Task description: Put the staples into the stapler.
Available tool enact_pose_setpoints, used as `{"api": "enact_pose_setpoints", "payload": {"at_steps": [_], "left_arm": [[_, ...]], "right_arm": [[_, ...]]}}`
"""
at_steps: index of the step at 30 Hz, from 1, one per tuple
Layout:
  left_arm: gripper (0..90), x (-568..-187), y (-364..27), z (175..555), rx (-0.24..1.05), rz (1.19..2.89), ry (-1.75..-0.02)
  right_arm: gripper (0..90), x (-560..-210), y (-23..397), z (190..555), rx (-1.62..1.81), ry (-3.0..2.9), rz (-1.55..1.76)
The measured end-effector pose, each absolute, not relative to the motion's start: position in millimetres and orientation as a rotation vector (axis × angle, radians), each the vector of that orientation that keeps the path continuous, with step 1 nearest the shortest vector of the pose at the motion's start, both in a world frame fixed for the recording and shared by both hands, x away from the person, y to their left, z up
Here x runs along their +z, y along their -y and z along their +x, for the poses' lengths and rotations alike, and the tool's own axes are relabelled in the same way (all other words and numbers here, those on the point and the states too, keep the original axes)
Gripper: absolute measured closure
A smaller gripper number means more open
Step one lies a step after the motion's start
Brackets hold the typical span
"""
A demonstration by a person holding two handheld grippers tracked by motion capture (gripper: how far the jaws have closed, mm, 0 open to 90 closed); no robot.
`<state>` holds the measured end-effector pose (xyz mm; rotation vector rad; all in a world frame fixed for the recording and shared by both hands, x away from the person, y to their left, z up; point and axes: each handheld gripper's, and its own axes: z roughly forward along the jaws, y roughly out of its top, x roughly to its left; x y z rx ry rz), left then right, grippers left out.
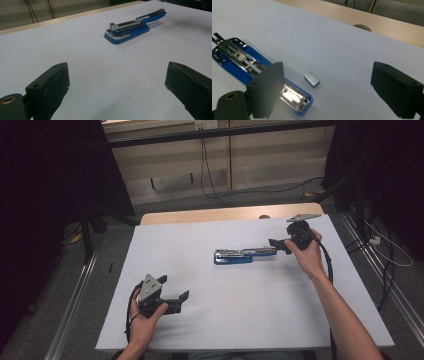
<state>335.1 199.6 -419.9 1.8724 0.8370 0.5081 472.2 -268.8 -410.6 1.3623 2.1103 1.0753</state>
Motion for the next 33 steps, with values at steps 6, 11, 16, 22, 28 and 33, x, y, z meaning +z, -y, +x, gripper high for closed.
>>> {"api": "enact_pose_setpoints", "payload": {"at_steps": [6,11,16,22,28,33], "left_arm": [[5.7,-420,-201,337,0.508,1.87,-0.839],[5.7,-421,-200,338,0.5,1.875,-0.847],[5.4,-421,-200,338,0.491,1.868,-0.853],[5.4,-423,-199,342,0.471,1.866,-0.868],[5.4,-423,-197,344,0.463,1.866,-0.875],[5.4,-423,-198,344,0.464,1.873,-0.871]], "right_arm": [[10.8,-410,270,483,1.058,-2.167,1.336],[17.3,-409,272,493,1.034,-2.195,1.324],[25.1,-411,273,504,1.013,-2.267,1.303],[31.2,-417,273,517,0.979,-2.354,1.296],[39.9,-416,269,527,0.933,-2.453,1.236],[44.6,-415,261,528,0.882,-2.534,1.181]]}}
